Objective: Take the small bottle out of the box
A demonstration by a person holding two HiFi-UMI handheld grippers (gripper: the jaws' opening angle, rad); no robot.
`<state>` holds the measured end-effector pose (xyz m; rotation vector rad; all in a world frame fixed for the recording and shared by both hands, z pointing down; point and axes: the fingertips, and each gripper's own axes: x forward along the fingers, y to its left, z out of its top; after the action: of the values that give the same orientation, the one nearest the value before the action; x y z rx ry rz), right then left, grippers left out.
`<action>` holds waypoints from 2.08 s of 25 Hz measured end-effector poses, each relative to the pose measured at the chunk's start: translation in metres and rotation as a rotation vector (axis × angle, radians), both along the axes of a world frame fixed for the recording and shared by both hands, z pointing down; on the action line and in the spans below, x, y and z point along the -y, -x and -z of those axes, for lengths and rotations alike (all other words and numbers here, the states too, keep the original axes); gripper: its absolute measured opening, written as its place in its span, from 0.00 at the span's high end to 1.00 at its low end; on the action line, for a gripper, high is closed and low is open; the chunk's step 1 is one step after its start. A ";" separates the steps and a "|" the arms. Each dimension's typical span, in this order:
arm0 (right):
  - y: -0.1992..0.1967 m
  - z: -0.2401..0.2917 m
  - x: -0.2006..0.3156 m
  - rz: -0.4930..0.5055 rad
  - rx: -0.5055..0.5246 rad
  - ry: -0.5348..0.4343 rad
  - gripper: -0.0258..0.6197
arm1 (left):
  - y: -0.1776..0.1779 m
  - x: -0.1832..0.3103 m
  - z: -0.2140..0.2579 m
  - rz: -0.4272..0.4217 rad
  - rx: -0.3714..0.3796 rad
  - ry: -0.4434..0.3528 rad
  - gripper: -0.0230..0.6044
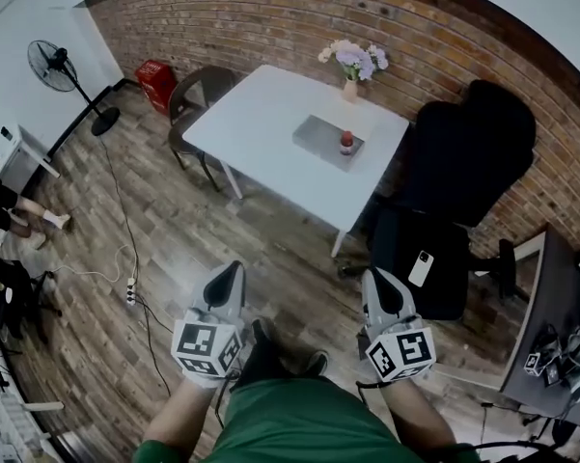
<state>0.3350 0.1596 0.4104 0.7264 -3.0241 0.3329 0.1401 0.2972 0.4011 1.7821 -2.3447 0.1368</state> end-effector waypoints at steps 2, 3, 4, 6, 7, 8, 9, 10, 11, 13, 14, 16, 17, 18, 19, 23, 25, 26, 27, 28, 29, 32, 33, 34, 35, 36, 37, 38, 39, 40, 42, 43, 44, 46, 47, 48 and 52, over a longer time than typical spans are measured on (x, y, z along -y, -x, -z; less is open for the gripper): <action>0.010 0.001 0.005 0.002 -0.003 -0.011 0.96 | 0.018 0.006 0.006 0.017 0.009 -0.023 0.94; 0.015 0.002 0.008 -0.001 -0.006 -0.017 0.96 | 0.027 0.010 0.009 0.021 0.012 -0.036 0.94; 0.020 0.003 0.011 -0.008 -0.008 -0.022 0.96 | 0.036 0.015 0.012 0.023 0.015 -0.048 0.94; 0.031 0.005 0.021 -0.026 -0.014 -0.035 0.96 | 0.056 0.027 0.018 0.020 0.030 -0.074 0.94; 0.038 0.007 0.026 -0.036 -0.017 -0.044 0.96 | 0.067 0.034 0.020 0.015 0.043 -0.084 0.94; 0.047 0.009 0.032 -0.048 -0.020 -0.056 0.96 | 0.079 0.042 0.022 0.009 0.056 -0.092 0.94; 0.056 0.012 0.038 -0.062 -0.024 -0.073 0.96 | 0.091 0.049 0.024 0.002 0.066 -0.097 0.94; 0.066 0.015 0.044 -0.078 -0.032 -0.097 0.96 | 0.103 0.057 0.025 -0.007 0.070 -0.101 0.94; 0.075 0.018 0.049 -0.097 -0.045 -0.126 0.96 | 0.115 0.063 0.027 -0.017 0.068 -0.106 0.94; 0.094 0.024 0.061 -0.139 -0.076 -0.183 0.96 | 0.138 0.073 0.032 -0.036 0.062 -0.120 0.94; 0.102 0.026 0.067 -0.160 -0.084 -0.199 0.96 | 0.149 0.079 0.036 -0.044 0.061 -0.130 0.94; 0.118 0.028 0.078 -0.199 -0.093 -0.209 0.96 | 0.171 0.088 0.040 -0.061 0.054 -0.149 0.94; 0.126 0.027 0.082 -0.215 -0.099 -0.210 0.96 | 0.181 0.091 0.040 -0.070 0.047 -0.156 0.94; 0.134 0.026 0.085 -0.229 -0.107 -0.211 0.96 | 0.192 0.095 0.040 -0.079 0.039 -0.160 0.94; 0.142 0.024 0.087 -0.242 -0.115 -0.211 0.96 | 0.203 0.097 0.038 -0.087 0.031 -0.162 0.94; 0.171 0.018 0.092 -0.290 -0.145 -0.189 0.96 | 0.242 0.105 0.028 -0.120 -0.003 -0.155 0.94; 0.184 0.015 0.092 -0.308 -0.148 -0.173 0.96 | 0.258 0.109 0.024 -0.137 -0.015 -0.153 0.94; 0.190 0.014 0.092 -0.317 -0.150 -0.164 0.96 | 0.265 0.111 0.022 -0.144 -0.021 -0.152 0.94; 0.195 0.012 0.091 -0.324 -0.155 -0.157 0.96 | 0.272 0.112 0.019 -0.151 -0.027 -0.151 0.94; 0.200 0.010 0.091 -0.331 -0.161 -0.151 0.96 | 0.278 0.114 0.016 -0.157 -0.033 -0.150 0.94; 0.204 0.009 0.092 -0.335 -0.166 -0.146 0.96 | 0.284 0.116 0.013 -0.162 -0.039 -0.149 0.94; 0.212 0.005 0.096 -0.347 -0.184 -0.136 0.96 | 0.294 0.124 0.003 -0.173 -0.066 -0.147 0.94; 0.212 0.004 0.098 -0.353 -0.192 -0.132 0.96 | 0.294 0.128 0.000 -0.179 -0.075 -0.146 0.94; 0.213 0.003 0.102 -0.358 -0.200 -0.127 0.96 | 0.295 0.132 -0.003 -0.185 -0.083 -0.144 0.94; 0.213 0.001 0.106 -0.365 -0.207 -0.119 0.96 | 0.295 0.137 -0.005 -0.192 -0.089 -0.141 0.94; 0.213 -0.002 0.110 -0.371 -0.213 -0.108 0.96 | 0.296 0.141 -0.007 -0.198 -0.096 -0.138 0.94; 0.214 -0.005 0.115 -0.375 -0.217 -0.096 0.96 | 0.296 0.146 -0.010 -0.202 -0.102 -0.134 0.94; 0.216 -0.008 0.119 -0.377 -0.219 -0.083 0.96 | 0.297 0.151 -0.012 -0.206 -0.106 -0.130 0.94; 0.218 -0.012 0.124 -0.376 -0.218 -0.070 0.96 | 0.298 0.155 -0.013 -0.209 -0.107 -0.125 0.94; 0.221 -0.017 0.129 -0.374 -0.213 -0.057 0.96 | 0.300 0.159 -0.014 -0.210 -0.104 -0.120 0.94; 0.227 -0.025 0.144 -0.367 -0.197 -0.027 0.96 | 0.307 0.168 -0.014 -0.204 -0.089 -0.109 0.94; 0.230 -0.028 0.152 -0.366 -0.190 -0.013 0.96 | 0.312 0.172 -0.013 -0.198 -0.081 -0.103 0.94; 0.233 -0.031 0.160 -0.366 -0.183 0.000 0.96 | 0.317 0.177 -0.012 -0.190 -0.075 -0.097 0.94; 0.241 -0.036 0.179 -0.365 -0.169 0.027 0.96 | 0.328 0.186 -0.012 -0.175 -0.067 -0.084 0.94; 0.246 -0.038 0.189 -0.362 -0.162 0.040 0.94 | 0.334 0.191 -0.012 -0.167 -0.065 -0.077 0.94; 0.251 -0.040 0.199 -0.358 -0.157 0.050 0.92 | 0.339 0.197 -0.014 -0.160 -0.064 -0.071 0.94; 0.270 -0.052 0.240 -0.334 -0.144 0.092 0.91 | 0.349 0.230 -0.024 -0.146 -0.067 -0.038 0.94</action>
<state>0.0654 -0.0800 0.4628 1.1925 -2.7274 0.4009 -0.2092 0.0670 0.4250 1.9440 -2.1848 0.0529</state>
